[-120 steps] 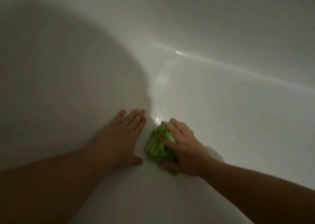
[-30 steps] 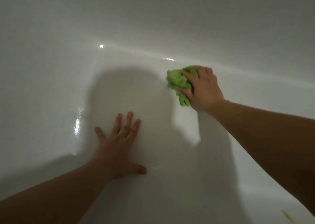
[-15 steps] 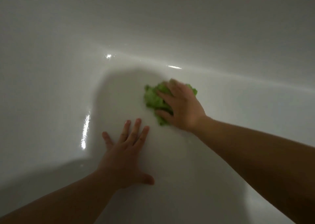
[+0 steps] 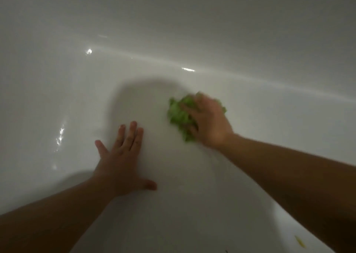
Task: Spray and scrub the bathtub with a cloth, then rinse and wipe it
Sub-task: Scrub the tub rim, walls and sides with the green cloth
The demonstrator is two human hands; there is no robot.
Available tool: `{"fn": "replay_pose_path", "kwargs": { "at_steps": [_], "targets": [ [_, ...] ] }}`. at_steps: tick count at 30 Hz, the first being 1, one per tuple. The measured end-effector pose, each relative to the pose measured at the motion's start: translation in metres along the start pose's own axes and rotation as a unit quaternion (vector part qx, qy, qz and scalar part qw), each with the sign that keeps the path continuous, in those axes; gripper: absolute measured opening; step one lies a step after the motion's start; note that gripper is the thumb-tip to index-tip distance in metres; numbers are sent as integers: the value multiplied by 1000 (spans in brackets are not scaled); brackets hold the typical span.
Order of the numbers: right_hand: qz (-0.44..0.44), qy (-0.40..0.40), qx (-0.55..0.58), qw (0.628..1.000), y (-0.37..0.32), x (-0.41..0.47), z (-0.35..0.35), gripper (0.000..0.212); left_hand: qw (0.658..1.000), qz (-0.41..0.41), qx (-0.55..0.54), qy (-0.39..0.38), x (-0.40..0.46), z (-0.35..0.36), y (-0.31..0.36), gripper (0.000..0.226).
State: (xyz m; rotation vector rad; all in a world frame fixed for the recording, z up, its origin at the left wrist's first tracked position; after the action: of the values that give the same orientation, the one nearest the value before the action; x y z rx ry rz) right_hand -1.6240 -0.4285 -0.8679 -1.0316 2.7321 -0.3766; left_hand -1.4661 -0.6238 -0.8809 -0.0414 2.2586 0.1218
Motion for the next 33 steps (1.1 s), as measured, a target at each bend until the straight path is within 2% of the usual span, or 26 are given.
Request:
{"fn": "replay_pose_path", "kwargs": {
  "at_steps": [4, 5, 7, 8, 10, 13, 15, 17, 20, 22, 25, 26, 28, 29, 30, 32, 33],
  "targets": [
    [-204, -119, 23, 972, -80, -117, 32, 61, 1000, -5, 14, -11, -12, 7, 8, 159],
    [-243, -151, 24, 958, -81, -133, 37, 61, 1000, -7, 16, -17, -14, 9, 10, 158],
    [-263, -153, 12, 952, -54, -123, 37, 60, 1000, -11, 11, -27, -15, 9, 14, 158],
    [-237, -135, -1, 962, -29, -102, 32, 62, 999, -12, 5, -32, -16, 8, 15, 159],
    [-124, -110, -39, 985, 33, -50, 7, 69, 999, -16, -2, -31, -13, 9, 16, 161],
    [31, -61, -46, 997, 109, 2, -40, 77, 999, -21, -5, -29, -7, 7, 17, 162],
    [94, -38, -40, 994, 123, 6, -47, 70, 1000, -22, -4, -22, -2, 5, 22, 162],
    [111, -26, -33, 993, 105, -10, -36, 66, 1000, -17, 0, -10, 3, 3, 28, 161],
    [-26, -69, 2, 997, 26, -78, 2, 67, 1000, -6, 1, 12, 5, 1, 36, 155],
    [-121, -121, 20, 985, -30, -142, 19, 63, 1000, 10, 10, 14, 2, 7, 45, 146],
    [-196, -203, 32, 959, -56, -191, 25, 57, 999, 35, 31, 17, -1, 14, 61, 137],
    [-210, -180, 44, 960, -50, -181, 17, 53, 998, 40, 35, 17, -1, 15, 66, 136],
    [-161, -141, 41, 976, -1, -139, 2, 39, 998, 47, 38, 17, 2, 15, 73, 136],
    [-120, -123, -9, 985, 31, -111, -10, 43, 998, 50, 40, 17, 3, 14, 76, 137],
    [-53, -117, -29, 991, 71, -86, -17, 56, 998, 51, 42, 20, 5, 14, 76, 137],
    [61, -56, -49, 995, 137, -47, -48, 79, 997, 51, 51, 25, 7, 13, 78, 138],
    [104, -39, -57, 992, 159, -40, -56, 78, 997, 50, 59, 27, 8, 13, 79, 138]
  ]
}}
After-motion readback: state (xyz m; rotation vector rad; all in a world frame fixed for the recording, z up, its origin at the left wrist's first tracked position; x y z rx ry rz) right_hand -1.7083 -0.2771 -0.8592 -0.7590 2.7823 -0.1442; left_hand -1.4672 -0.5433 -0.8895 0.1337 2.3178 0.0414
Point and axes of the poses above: each hand's wrist, its own x-axis towards the middle knuckle, its own z-axis out of the palm, y = z × x, the point moved 9 cm from there along x, towards the middle knuckle, and after that the axes turned 2 degrees about -y, right-handed, at the moved point
